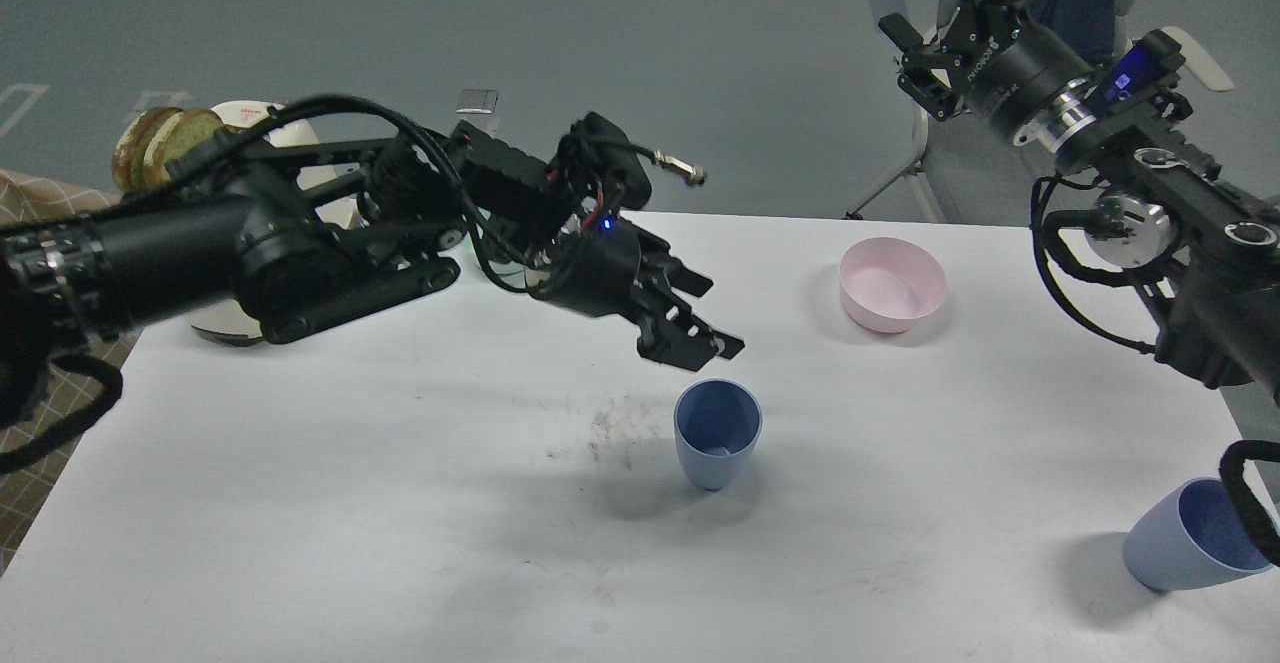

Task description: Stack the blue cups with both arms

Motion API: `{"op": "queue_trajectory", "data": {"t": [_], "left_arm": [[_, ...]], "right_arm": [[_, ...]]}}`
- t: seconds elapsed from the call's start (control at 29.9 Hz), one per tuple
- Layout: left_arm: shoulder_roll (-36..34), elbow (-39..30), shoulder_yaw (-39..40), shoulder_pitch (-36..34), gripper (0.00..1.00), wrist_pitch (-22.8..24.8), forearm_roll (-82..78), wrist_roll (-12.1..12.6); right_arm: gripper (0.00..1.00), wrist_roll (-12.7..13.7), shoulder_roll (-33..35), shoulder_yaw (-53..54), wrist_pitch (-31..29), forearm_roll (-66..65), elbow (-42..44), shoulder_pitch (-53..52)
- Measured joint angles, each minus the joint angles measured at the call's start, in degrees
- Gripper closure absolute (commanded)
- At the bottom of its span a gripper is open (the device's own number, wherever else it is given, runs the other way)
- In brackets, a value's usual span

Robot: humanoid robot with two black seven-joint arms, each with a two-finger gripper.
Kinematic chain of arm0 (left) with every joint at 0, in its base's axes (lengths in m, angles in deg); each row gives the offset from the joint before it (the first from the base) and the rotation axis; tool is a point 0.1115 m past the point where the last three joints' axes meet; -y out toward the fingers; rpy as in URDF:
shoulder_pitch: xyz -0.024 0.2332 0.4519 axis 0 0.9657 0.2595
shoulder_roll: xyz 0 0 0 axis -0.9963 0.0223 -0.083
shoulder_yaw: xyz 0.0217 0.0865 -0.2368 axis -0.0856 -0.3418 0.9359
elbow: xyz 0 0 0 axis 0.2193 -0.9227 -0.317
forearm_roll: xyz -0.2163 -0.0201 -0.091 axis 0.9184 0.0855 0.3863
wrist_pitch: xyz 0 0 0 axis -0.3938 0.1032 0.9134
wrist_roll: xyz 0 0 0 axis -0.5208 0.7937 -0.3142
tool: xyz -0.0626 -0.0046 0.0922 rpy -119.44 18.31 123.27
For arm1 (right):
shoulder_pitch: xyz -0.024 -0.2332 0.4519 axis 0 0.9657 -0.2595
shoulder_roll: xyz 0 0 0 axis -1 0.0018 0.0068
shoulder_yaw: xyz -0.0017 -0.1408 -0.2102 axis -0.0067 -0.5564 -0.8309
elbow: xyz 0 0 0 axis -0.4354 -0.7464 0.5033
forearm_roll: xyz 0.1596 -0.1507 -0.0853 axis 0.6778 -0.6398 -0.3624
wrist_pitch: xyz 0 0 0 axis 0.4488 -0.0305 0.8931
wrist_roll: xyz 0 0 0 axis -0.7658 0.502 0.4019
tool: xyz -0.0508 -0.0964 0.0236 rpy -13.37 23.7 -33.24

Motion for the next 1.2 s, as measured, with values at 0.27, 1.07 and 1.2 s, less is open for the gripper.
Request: {"op": "queue_trajectory", "data": {"t": [0.27, 1.07, 1.2], "left_arm": [[-8.63, 4.9, 2.67, 0.63, 0.14, 0.0, 25.66, 0.0], [-7.37, 11.34, 3.77, 13.94, 0.13, -0.02, 61.58, 0.01], [-7.27, 11.29, 3.77, 14.48, 0.13, -0.02, 61.48, 0.01]], "right_arm": [[0.0, 0.0, 21.46, -11.96, -0.01, -3.99, -18.04, 0.05], [0.0, 0.0, 61.9, -29.92, 8.89, -61.48, -44.98, 7.35], [0.0, -0.01, 62.72, -32.06, 9.17, -61.81, -45.69, 7.37]]}}
